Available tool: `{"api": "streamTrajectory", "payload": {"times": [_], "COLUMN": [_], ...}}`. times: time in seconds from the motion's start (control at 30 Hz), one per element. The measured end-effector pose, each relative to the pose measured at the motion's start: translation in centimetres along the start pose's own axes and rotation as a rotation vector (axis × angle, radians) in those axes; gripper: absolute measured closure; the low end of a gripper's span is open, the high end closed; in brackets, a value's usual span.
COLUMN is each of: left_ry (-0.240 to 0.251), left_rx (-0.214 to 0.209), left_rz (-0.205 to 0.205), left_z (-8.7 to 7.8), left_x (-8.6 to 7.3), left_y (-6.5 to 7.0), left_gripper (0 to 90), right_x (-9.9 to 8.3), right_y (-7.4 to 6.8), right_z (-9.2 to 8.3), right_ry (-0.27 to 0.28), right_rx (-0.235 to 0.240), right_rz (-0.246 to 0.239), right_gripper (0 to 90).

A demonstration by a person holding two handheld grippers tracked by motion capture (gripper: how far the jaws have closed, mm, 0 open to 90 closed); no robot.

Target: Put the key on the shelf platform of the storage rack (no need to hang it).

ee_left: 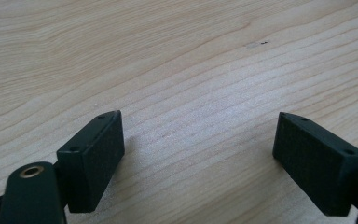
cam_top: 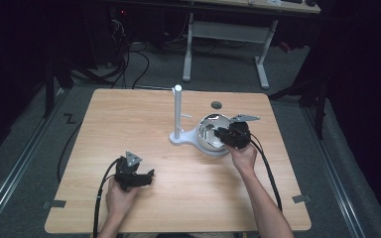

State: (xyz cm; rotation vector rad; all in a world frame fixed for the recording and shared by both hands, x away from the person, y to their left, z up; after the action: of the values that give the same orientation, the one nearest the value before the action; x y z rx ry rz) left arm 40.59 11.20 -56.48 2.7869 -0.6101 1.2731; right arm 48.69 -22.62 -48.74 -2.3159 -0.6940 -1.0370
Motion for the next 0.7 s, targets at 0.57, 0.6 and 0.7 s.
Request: {"api": "streamTrajectory", "payload": {"times": [0.57,0.6,0.7], "left_ry": [0.001,0.001,0.001], "left_rx": [0.000,0.000,0.000], "left_rz": [-0.004,-0.004,-0.003], "left_z": [0.0,0.0,0.0], "left_x": [0.0,0.0,0.0], "left_y": [0.0,0.0,0.0], "left_gripper": [16.7,16.7,16.7], "right_x": [-0.5,-0.6,-0.8], "right_y": [1.5,1.6,1.5], "right_z": [0.1,0.2,0.5], "right_ry": [-0.045,-0.051,-0.064], "right_rx": [-0.018,-0.021,-0.027], "right_rz": [0.033,0.033,0.033], "right_gripper": [69.5,67.0,60.8]}}
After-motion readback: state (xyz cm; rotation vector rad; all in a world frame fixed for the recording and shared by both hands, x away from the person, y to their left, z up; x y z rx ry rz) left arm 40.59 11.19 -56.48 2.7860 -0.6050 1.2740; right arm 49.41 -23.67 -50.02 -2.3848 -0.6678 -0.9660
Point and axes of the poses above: each handheld gripper's, and its own axes: z roughly forward along the jaws, x roughly out of its top, y roughly to its right, the point moved 4 cm from there along z, roughly forward along the jaws, and after that the axes turned 13 degrees about x, right-handed, at the moved point
